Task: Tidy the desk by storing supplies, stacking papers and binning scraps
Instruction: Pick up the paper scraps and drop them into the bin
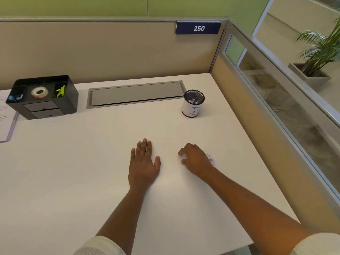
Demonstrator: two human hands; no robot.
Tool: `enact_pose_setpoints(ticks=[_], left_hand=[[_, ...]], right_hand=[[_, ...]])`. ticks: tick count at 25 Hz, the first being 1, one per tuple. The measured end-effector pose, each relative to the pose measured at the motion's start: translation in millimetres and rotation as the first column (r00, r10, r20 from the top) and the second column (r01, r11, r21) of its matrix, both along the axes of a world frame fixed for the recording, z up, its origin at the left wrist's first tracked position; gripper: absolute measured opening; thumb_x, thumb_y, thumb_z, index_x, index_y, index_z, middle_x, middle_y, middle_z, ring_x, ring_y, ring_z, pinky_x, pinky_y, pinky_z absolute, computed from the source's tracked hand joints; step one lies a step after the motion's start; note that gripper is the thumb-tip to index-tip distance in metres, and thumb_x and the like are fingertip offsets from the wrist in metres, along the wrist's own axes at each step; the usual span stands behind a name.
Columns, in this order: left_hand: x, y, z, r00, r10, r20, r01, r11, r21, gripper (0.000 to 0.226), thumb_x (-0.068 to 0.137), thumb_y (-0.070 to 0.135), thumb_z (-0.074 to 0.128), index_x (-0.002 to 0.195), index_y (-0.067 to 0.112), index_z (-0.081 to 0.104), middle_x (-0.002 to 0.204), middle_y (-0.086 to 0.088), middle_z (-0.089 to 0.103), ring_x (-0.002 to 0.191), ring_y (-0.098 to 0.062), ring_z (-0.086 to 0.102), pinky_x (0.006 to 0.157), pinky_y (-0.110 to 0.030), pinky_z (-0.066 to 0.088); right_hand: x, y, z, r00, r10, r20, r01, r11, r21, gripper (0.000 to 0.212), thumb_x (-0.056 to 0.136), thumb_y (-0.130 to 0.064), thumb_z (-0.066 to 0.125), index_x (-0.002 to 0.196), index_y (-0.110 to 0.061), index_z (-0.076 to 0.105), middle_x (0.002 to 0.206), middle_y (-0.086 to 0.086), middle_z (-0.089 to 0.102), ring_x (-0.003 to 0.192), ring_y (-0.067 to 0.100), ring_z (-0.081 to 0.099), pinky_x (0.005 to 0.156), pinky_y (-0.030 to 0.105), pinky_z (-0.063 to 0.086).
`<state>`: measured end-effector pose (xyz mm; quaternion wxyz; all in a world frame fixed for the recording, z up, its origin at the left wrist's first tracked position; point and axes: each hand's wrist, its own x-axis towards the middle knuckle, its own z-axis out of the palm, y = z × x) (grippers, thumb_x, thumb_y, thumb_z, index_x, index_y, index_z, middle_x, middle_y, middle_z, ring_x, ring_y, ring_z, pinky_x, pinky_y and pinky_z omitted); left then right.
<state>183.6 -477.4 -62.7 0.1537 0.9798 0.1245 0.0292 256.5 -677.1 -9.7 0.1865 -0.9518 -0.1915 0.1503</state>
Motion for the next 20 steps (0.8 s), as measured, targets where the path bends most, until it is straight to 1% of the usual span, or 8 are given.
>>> enact_pose_setpoints(ticks=[3,8,10,11,12,14,17,20], left_hand=[[-0.8,-0.6,0.0,1.000,-0.001,0.000,0.001,1.000,-0.003,0.069,0.101,0.045,0.033,0.160,0.015,0.015,0.168,-0.001,0.008,0.155,-0.018,0.005,0.127,-0.039,0.003],[-1.8,-0.6,1.4,1.000,-0.006,0.001,0.006,1.000,-0.009,0.069,0.101,0.044,0.034,0.160,0.014,0.014,0.168,-0.002,0.008,0.155,-0.018,0.004,0.127,-0.039,0.003],[-2.1,-0.1,2.0,1.000,-0.005,0.001,0.005,1.000,-0.016,0.069,0.101,0.044,0.034,0.160,0.015,0.014,0.168,-0.001,0.007,0.155,-0.018,0.003,0.127,-0.039,0.003],[-2.2,-0.3,2.5,1.000,-0.006,0.001,0.006,1.000,-0.024,0.069,0.101,0.044,0.034,0.160,0.015,0.014,0.168,-0.001,0.007,0.155,-0.018,0.003,0.127,-0.039,0.002],[-2.3,-0.6,2.7,1.000,-0.006,0.002,0.006,1.000,-0.029,0.069,0.101,0.044,0.034,0.160,0.015,0.014,0.168,-0.001,0.007,0.155,-0.018,0.003,0.127,-0.039,0.002],[-1.4,-0.3,2.1,1.000,-0.007,0.007,0.007,1.000,-0.027,0.069,0.100,0.044,0.034,0.160,0.014,0.014,0.168,-0.001,0.007,0.155,-0.018,0.003,0.127,-0.039,0.002],[-1.5,0.5,0.2,1.000,-0.009,-0.001,0.009,1.000,-0.023,0.069,0.100,0.044,0.034,0.160,0.014,0.014,0.168,-0.001,0.007,0.155,-0.018,0.003,0.127,-0.039,0.002],[-1.1,0.5,-0.3,1.000,-0.009,-0.001,0.009,1.000,-0.026,0.069,0.100,0.044,0.033,0.160,0.014,0.014,0.168,-0.001,0.007,0.155,-0.017,0.003,0.127,-0.040,0.003]], right_hand=[[-24.3,7.7,-11.7,0.995,0.029,0.096,-0.022,0.996,-0.082,0.025,0.088,-0.001,0.046,0.100,-0.013,0.064,0.100,0.006,0.060,0.093,0.022,0.056,0.066,0.030,0.035],[-29.5,4.2,-9.0,0.993,0.049,0.111,-0.038,0.994,-0.107,0.028,0.087,0.001,0.046,0.101,-0.013,0.065,0.094,0.007,0.060,0.084,0.024,0.058,0.062,0.030,0.038],[-24.7,2.7,-4.2,0.992,0.023,0.125,-0.002,0.987,-0.161,0.032,0.083,0.002,0.046,0.096,-0.020,0.066,0.079,-0.002,0.054,0.065,0.017,0.051,0.054,0.022,0.026],[-21.5,0.0,-0.6,0.991,-0.020,0.134,0.042,0.986,-0.163,0.033,0.081,0.001,0.046,0.094,-0.022,0.066,0.077,-0.004,0.053,0.064,0.015,0.052,0.056,0.019,0.026],[-17.0,-4.6,1.9,0.988,-0.070,0.136,0.087,0.989,-0.122,0.031,0.081,-0.001,0.046,0.093,-0.022,0.065,0.081,-0.003,0.058,0.069,0.017,0.057,0.061,0.020,0.035],[-5.6,-16.1,8.3,0.983,-0.142,0.120,0.139,0.990,0.034,0.026,0.084,-0.003,0.049,0.091,-0.021,0.065,0.091,0.001,0.066,0.083,0.023,0.063,0.072,0.032,0.050],[13.5,-34.6,18.9,0.975,-0.188,0.120,0.177,0.980,0.096,0.025,0.085,0.000,0.051,0.094,-0.015,0.069,0.094,0.004,0.068,0.085,0.021,0.063,0.076,0.032,0.050],[21.3,-47.5,18.7,0.985,-0.169,-0.038,0.171,0.985,0.033,0.027,0.082,-0.002,0.061,0.103,-0.016,0.069,0.100,0.001,0.066,0.092,0.017,0.061,0.075,0.023,0.045]])
